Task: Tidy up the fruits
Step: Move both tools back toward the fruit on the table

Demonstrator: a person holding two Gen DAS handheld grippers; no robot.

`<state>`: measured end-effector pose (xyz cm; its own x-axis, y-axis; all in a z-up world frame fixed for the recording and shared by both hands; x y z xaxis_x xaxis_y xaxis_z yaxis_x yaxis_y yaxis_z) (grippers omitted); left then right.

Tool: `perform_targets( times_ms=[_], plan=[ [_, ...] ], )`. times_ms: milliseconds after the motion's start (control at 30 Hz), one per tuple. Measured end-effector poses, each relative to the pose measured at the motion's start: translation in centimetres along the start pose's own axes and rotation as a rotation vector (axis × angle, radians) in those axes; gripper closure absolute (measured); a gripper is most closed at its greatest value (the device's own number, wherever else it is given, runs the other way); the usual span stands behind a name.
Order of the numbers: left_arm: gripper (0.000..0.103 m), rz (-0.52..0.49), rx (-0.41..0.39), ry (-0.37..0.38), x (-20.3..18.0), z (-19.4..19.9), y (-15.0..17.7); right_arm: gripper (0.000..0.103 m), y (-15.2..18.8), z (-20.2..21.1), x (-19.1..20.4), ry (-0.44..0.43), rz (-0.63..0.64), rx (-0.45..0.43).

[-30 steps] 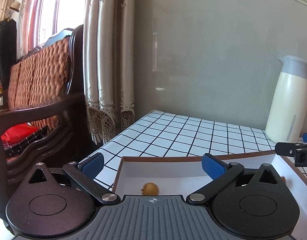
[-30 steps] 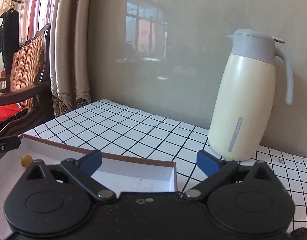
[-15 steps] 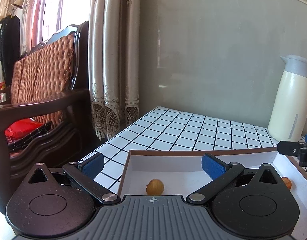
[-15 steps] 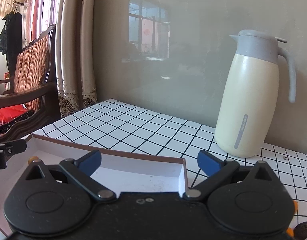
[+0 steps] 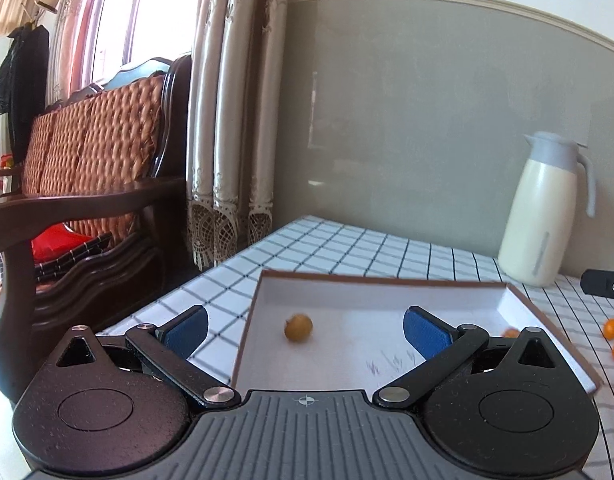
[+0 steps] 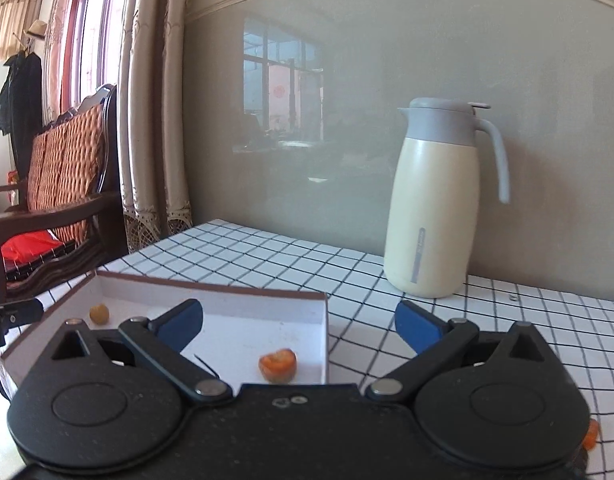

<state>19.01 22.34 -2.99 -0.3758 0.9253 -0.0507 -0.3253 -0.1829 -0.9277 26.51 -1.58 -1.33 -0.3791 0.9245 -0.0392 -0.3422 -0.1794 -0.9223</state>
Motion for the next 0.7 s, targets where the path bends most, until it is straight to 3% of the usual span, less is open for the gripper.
perform_targets(
  times_ms=[200,300,433,700],
  plan=[
    [0.000,-0.025,-0.002,0.001,-1.1,2.9,1.0,0.006,1.7,3.0,-0.4,0.154,0.078,-0.041],
    [0.000,-0.041,-0.028,0.016,-2.1,4.3,1.0,0.006,2.1,4.6,-0.6,0.153,0.058,-0.073],
    [0.000,-0.015,-0.031,0.070,-3.1,5.3,1.2,0.006,3.5,5.5,-1.3,0.131,0.022,-0.005],
    [0.000,-0.063,-0.121,0.052,-5.5,7.4,1.0,0.006,5.4,8.0,-2.5,0.148,-0.002,0.031]
  ],
)
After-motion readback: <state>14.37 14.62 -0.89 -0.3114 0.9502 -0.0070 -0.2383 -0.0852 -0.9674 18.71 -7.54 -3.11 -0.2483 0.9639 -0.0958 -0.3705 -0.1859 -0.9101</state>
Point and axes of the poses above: each gripper's, at about its wrist camera, not at the fingertips, and z roughly against the way its jaws point, x to its left, y to its underside, the point moved 8 cm from there along -z, roughly the way its jaws point
